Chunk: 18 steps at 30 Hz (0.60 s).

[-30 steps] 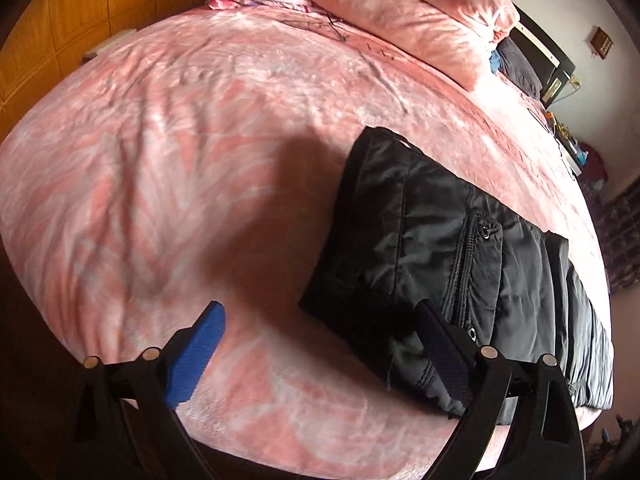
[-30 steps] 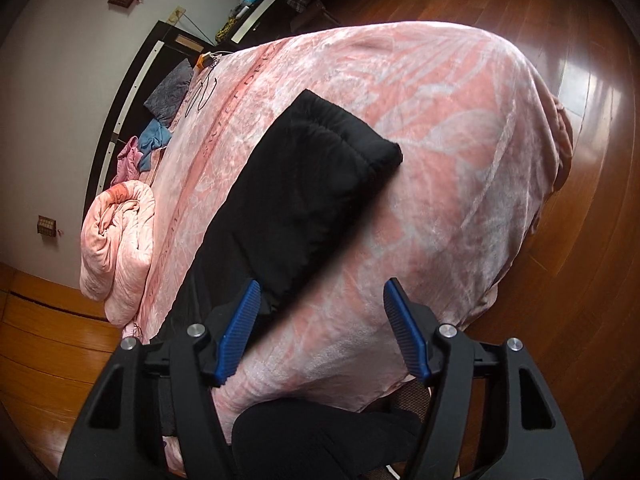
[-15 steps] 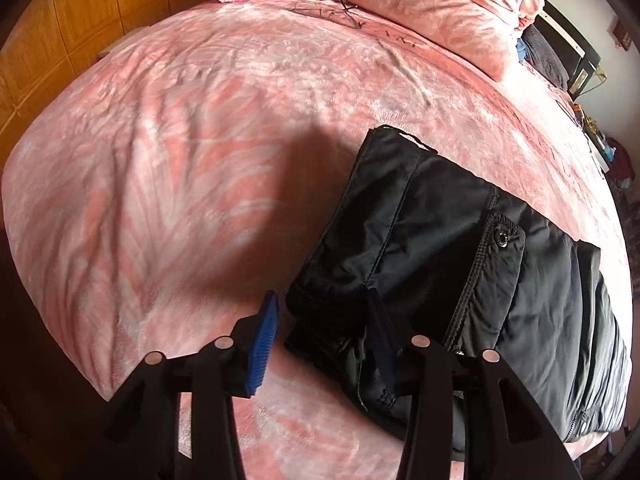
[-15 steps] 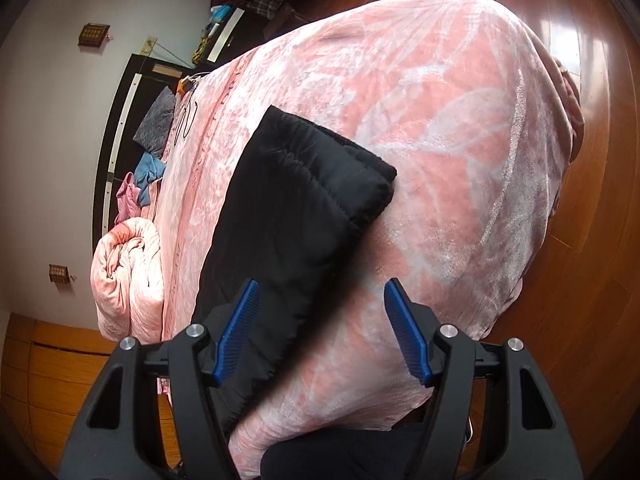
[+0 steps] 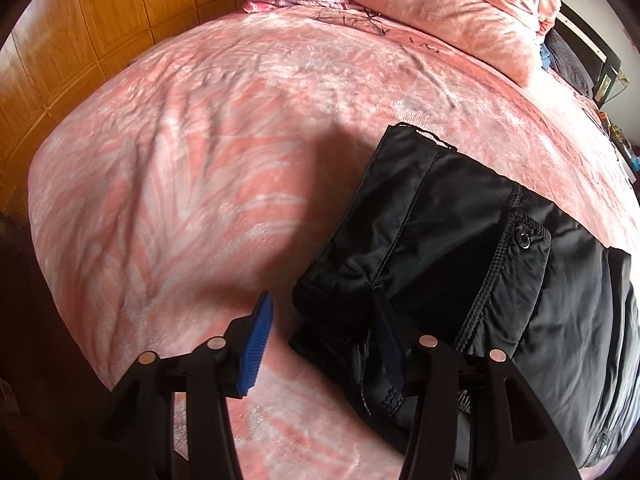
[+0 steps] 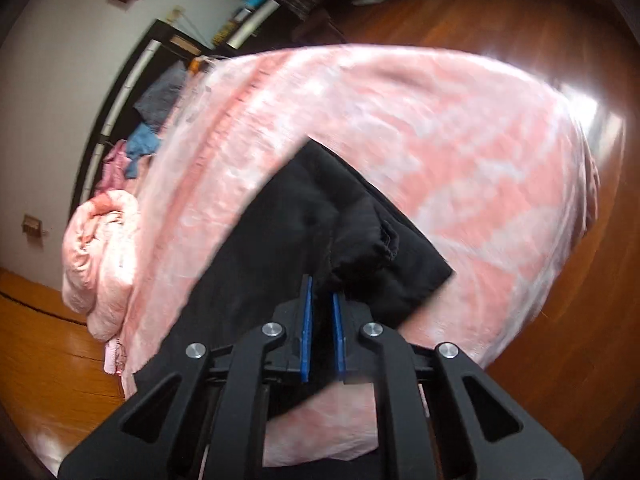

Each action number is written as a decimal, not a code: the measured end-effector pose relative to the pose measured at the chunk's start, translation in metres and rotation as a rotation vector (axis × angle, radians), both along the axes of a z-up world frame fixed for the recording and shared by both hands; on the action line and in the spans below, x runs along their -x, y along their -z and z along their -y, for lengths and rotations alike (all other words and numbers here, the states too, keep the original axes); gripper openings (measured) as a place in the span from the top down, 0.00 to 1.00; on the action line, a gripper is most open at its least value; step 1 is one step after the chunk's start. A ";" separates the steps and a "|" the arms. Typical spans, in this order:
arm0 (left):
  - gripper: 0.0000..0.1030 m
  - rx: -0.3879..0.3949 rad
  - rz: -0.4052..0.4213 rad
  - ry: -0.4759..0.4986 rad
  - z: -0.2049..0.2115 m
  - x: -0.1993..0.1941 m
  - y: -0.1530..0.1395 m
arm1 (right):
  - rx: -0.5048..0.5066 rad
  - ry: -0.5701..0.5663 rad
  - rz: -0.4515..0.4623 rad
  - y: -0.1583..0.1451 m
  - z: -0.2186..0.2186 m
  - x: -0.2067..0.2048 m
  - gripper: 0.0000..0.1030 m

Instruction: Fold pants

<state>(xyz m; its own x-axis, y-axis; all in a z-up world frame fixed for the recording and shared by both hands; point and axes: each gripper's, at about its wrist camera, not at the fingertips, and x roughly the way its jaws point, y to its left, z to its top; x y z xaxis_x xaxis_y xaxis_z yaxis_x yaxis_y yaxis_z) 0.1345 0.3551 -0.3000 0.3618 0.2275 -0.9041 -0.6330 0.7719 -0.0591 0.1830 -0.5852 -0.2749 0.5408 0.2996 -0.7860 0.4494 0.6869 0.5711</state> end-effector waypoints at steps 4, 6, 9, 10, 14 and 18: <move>0.49 -0.009 -0.018 0.009 0.001 -0.001 -0.002 | -0.062 0.027 -0.024 0.022 0.010 0.010 0.87; 0.44 -0.018 -0.028 0.007 0.001 -0.002 -0.001 | -0.104 0.038 -0.025 0.022 0.013 0.012 0.84; 0.36 0.006 -0.030 -0.019 -0.004 0.000 0.000 | -0.168 0.090 -0.025 0.019 0.021 0.018 0.79; 0.34 0.018 -0.031 -0.025 -0.007 0.001 0.000 | -0.173 0.109 -0.048 0.018 0.023 0.020 0.76; 0.21 0.013 -0.045 -0.021 -0.010 0.004 0.000 | -0.023 0.111 -0.027 -0.015 0.025 0.019 0.71; 0.19 -0.011 -0.060 0.005 -0.004 0.001 -0.001 | 0.154 0.037 0.034 -0.051 0.012 -0.014 0.61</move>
